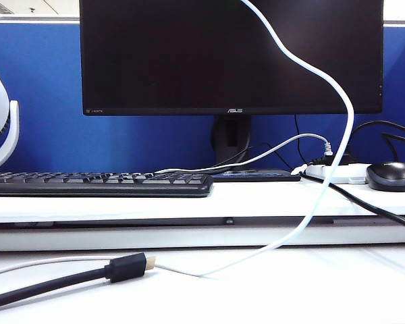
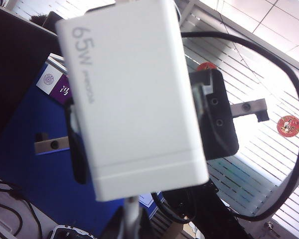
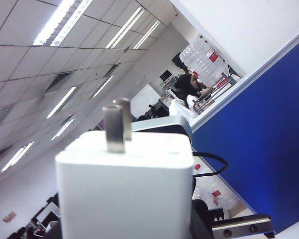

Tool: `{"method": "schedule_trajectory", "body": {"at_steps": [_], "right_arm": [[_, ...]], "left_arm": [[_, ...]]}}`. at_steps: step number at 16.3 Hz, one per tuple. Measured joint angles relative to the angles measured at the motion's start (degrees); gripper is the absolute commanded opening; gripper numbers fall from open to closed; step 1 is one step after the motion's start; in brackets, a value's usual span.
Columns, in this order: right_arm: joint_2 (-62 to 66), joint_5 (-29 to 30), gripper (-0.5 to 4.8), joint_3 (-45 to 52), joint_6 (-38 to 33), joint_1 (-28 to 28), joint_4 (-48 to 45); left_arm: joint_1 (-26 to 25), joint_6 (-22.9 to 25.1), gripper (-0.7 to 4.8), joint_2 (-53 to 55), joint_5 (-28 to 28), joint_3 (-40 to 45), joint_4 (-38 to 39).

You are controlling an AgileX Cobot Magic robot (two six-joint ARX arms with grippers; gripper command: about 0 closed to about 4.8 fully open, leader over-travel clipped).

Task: Pick up the Type-C charging cable and the charging base, insert one end of the Type-C charger into the corresponding slot on the base, and finally place the plugged-in charger back on the table.

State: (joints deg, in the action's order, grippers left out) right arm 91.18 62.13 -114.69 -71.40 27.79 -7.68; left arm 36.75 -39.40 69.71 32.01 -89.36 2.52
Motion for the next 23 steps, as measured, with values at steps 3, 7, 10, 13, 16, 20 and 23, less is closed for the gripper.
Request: {"method": "schedule_trajectory", "body": {"at_steps": [3, 7, 10, 13, 16, 20, 23], "right_arm": [[0.0, -0.6, -0.05, 0.0, 3.6, 1.3, 2.1], [-0.2, 1.0, -0.05, 0.0, 5.9, 1.2, 2.1], [-0.3, 1.9, -0.05, -0.1, 11.0, 1.1, 2.1], [-0.5, 1.8, -0.05, -0.2, 14.1, 1.4, 5.0], [-0.8, 0.6, -0.05, -0.3, 20.0, 1.5, 13.8], [-1.3, -0.8, -0.05, -0.5, 26.0, 1.9, 16.3], [-1.7, -1.0, -0.05, -0.5, 28.4, 1.9, 20.5]], "left_arm": [[0.0, -0.3, -0.05, 0.0, 0.3, 0.0, 0.0], [0.0, -1.4, -0.05, 0.0, 1.1, 0.0, 0.0], [0.0, -3.3, -0.05, 0.0, 1.5, 0.0, 0.1], [-0.8, -4.4, -0.05, 0.0, 2.0, 0.0, 0.1], [-3.3, -5.5, -0.05, 0.3, 4.9, 0.3, 2.0], [-3.3, -5.9, -0.05, 0.2, 4.9, 0.3, 2.0], [-3.3, -6.1, -0.05, 0.3, 4.9, 0.6, 3.0]]}}
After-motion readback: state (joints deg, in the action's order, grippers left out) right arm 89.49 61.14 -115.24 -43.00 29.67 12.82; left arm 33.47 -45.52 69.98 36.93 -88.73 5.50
